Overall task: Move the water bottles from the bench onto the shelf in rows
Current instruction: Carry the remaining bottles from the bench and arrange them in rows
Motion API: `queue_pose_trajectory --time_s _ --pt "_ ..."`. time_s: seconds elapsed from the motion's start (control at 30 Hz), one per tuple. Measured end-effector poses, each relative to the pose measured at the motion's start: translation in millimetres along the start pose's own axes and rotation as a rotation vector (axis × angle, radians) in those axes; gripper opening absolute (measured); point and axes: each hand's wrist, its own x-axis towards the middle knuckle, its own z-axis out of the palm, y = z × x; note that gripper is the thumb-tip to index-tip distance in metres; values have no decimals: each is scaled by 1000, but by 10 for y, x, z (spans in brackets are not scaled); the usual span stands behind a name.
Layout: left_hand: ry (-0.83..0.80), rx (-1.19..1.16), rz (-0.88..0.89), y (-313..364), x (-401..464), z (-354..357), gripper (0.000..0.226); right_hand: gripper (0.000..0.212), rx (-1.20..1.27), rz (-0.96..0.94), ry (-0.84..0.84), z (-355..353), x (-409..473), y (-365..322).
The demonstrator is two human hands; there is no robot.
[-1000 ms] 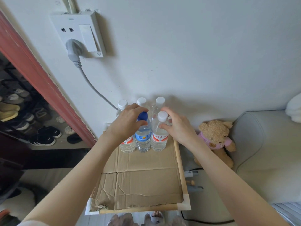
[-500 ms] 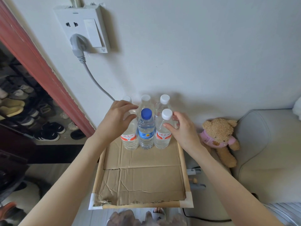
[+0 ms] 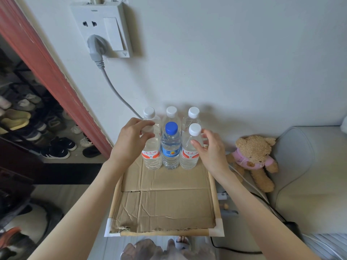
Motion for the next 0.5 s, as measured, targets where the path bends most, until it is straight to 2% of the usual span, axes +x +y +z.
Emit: queue_pose_trajectory --time_s 0.17,0.33,0.5 --pt "-10 -19 14 -14 -15 6 31 40 27 17 15 -13 -40 8" --pt "-6 -41 42 -52 -71 10 36 33 90 -9 0 -23 -121 73" --pt "67 -26 115 -97 -206 55 34 42 98 -95 -8 -55 -211 142"
